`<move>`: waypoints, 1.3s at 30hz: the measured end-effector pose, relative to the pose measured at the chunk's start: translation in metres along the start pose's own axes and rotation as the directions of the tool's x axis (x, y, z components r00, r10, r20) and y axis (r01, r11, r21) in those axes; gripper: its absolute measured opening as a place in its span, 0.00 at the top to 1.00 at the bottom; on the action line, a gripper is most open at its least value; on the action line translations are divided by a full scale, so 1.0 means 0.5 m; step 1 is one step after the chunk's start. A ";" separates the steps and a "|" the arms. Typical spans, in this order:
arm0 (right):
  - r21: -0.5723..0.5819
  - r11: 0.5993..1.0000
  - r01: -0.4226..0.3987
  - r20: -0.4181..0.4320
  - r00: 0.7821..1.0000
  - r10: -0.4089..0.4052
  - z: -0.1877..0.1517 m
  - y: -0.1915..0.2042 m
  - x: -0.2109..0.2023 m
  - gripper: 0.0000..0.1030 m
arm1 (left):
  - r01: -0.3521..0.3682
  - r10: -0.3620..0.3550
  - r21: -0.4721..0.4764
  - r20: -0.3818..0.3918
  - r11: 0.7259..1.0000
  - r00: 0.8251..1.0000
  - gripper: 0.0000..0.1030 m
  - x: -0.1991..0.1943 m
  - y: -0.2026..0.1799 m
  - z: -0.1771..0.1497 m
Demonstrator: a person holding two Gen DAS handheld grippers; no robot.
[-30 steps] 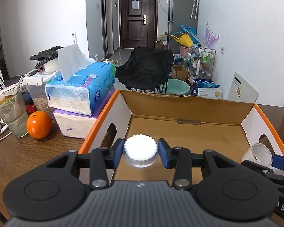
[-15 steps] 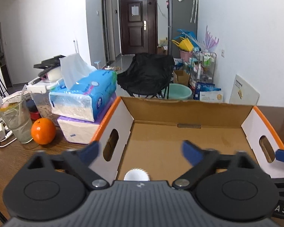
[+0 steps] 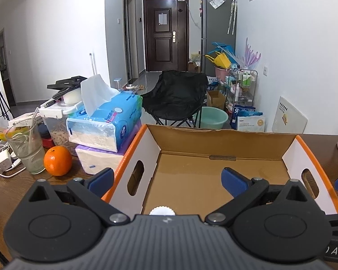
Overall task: Organize rigid objects
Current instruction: 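Open both grippers to drop the cap and tape roll into the box, then withdraw both tools from the box back toward the remaining items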
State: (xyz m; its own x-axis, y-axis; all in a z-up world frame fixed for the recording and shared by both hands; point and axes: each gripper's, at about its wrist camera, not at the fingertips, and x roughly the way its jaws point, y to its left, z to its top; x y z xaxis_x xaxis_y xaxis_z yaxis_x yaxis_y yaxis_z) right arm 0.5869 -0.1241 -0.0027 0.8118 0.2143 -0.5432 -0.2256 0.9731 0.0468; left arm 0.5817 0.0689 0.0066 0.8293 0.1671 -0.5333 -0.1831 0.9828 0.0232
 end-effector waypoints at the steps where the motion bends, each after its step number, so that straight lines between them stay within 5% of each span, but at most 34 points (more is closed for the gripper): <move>1: -0.002 1.000 0.001 0.004 1.000 -0.001 0.000 -0.001 -0.005 0.00 | 0.001 -0.001 -0.002 0.000 1.000 1.000 0.00 -0.003 0.000 0.001; 22: -0.006 1.000 0.018 0.097 0.995 -0.017 -0.030 -0.011 -0.172 0.00 | 0.038 -0.036 -0.016 0.079 0.999 0.996 0.00 -0.155 0.022 -0.015; 39: -0.005 1.000 0.021 0.120 0.993 -0.020 -0.094 0.002 -0.330 0.00 | 0.015 -0.016 0.012 0.065 1.000 0.998 0.00 -0.310 0.033 -0.061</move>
State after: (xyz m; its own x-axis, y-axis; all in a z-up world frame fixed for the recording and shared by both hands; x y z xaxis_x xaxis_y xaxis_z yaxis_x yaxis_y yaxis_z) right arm 0.4276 -0.1622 0.0477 0.8749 0.2034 -0.4395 -0.2116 0.9769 0.0309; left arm 0.4341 0.0569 0.0636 0.8648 0.1564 -0.4771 -0.1645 0.9861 0.0250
